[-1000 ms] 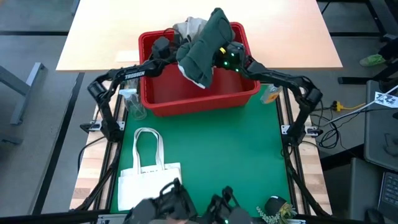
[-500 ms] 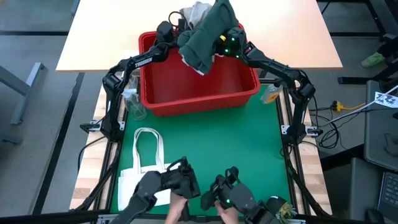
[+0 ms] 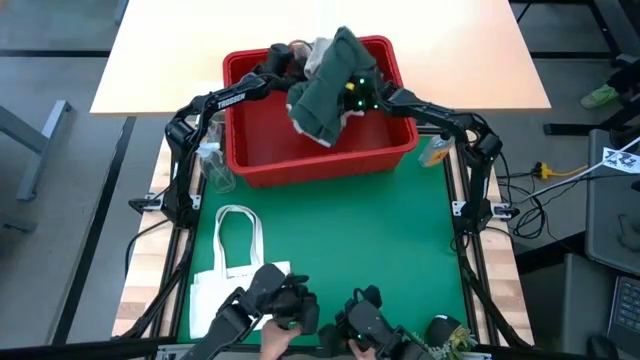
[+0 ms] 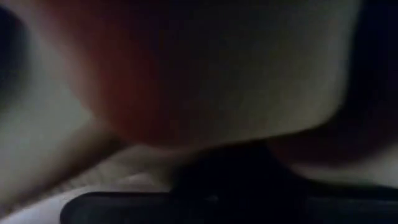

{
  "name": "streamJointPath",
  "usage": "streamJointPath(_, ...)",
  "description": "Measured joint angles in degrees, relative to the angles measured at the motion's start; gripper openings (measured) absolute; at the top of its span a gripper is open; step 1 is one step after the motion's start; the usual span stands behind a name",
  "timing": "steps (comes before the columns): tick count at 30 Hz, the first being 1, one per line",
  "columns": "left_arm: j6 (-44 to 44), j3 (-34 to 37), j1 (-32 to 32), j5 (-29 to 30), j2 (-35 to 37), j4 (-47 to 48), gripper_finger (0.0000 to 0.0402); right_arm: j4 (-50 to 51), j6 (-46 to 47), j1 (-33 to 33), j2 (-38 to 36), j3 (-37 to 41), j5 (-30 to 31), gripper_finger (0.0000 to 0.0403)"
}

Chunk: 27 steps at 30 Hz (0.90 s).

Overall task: Fold Laundry from Bin
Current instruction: Put the stack of folded clothes into the red bin

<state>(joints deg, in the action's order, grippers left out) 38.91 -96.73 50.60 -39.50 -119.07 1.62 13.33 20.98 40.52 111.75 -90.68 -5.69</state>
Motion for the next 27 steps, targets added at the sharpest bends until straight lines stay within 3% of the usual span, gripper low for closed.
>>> streamJointPath(6,-6.8,0.0,-0.4,-0.8,0.0,23.5,0.0,9.1,-0.8,-1.4,1.2,0.5,-1.7,0.0014)
streamJointPath(11,-15.0,0.1,-0.5,3.7,0.0,38.0,0.0,12.8,-1.2,-1.9,1.2,0.5,-2.9,0.0014)
streamJointPath(19,-18.3,0.1,-1.2,11.9,0.0,41.5,0.0028,18.3,-0.7,-2.3,1.1,0.4,-4.1,0.0015)
streamJointPath(27,-28.9,0.1,-4.3,26.7,0.0,42.2,0.0083,24.5,-3.2,-2.3,1.1,0.4,-4.0,0.0015)
